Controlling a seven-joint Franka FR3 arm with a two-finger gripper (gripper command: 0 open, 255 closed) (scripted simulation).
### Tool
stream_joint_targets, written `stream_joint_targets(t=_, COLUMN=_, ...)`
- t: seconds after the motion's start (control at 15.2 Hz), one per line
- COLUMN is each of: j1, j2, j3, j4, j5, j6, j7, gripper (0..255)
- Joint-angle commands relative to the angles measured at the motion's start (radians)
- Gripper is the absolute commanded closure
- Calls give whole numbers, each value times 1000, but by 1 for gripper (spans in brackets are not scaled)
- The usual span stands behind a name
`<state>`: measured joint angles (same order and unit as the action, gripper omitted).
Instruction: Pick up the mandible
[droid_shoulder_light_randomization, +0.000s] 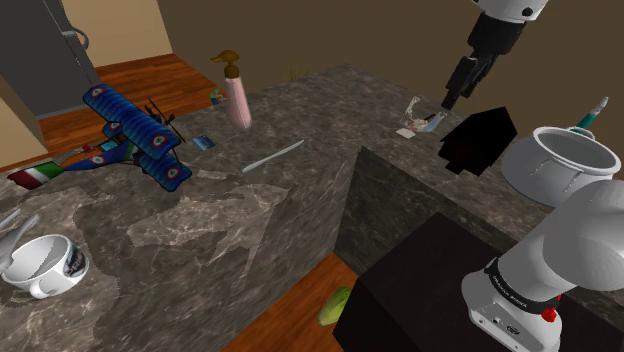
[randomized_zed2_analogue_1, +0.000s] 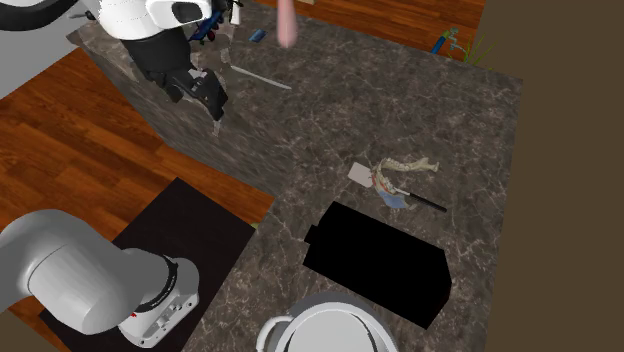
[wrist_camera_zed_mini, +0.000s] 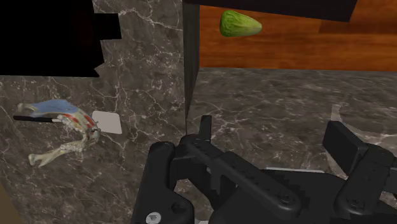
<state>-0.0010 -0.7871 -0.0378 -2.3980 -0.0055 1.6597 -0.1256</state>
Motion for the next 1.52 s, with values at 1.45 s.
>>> stream_joint_targets(t=1.45, j1=-97, j2=723, j3=-261, j4=280, j5=-25, j6=392, j7=-268, gripper=0)
